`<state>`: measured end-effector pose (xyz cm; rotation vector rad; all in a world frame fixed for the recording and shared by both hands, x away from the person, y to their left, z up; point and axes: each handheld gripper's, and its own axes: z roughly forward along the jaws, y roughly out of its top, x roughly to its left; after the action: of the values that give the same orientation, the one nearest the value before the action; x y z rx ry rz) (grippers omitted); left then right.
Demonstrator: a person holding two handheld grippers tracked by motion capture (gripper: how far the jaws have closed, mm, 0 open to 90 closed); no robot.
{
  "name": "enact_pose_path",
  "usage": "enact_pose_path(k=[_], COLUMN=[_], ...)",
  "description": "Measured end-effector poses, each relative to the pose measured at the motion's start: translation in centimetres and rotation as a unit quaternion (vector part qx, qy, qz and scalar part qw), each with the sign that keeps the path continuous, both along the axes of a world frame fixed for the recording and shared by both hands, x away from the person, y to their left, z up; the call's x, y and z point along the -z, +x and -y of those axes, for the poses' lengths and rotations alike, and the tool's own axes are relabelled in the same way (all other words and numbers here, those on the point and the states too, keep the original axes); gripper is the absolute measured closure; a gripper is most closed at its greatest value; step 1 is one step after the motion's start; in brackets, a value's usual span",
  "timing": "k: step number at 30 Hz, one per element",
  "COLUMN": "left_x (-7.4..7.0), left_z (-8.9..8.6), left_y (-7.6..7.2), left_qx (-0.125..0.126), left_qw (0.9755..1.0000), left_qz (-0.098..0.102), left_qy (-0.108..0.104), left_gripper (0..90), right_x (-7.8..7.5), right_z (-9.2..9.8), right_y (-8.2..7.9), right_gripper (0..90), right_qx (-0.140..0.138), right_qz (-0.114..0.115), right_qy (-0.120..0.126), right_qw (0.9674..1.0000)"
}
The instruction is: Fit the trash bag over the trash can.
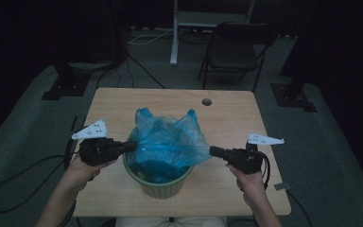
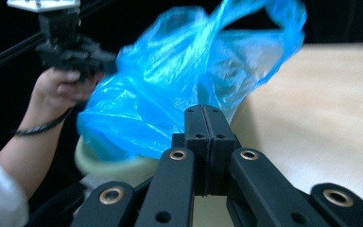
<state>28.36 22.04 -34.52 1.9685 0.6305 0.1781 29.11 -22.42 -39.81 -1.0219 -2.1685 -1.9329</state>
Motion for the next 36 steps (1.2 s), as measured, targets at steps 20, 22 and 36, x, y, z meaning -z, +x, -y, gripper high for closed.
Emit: enact_pose_path(k=[20, 22, 36], left_x=[2.4, 2.4, 2.3], left_z=[0.5, 1.0, 2.9], left_y=[-1.4, -1.1, -0.5], left_qx=[0.003, 0.006, 0.034], left_qw=[0.9995, 0.9994, 0.999], left_qz=[-0.023, -0.021, -0.022], left_qy=[-0.023, -0.025, -0.02], left_gripper=[90.0, 90.0, 90.0], right_x=[0.6, -1.4, -8.7], right_z=[2.4, 2.4, -9.8], right_y=[-1.1, 0.0, 7.0], right_gripper=[63.6, 59.6, 36.3], right_qx=[0.053, 0.062, -0.067], right_qz=[-0.027, -0.004, 0.052], right_qy=[-0.01, -0.012, -0.086], right_qw=[0.9982, 0.998, 0.9927])
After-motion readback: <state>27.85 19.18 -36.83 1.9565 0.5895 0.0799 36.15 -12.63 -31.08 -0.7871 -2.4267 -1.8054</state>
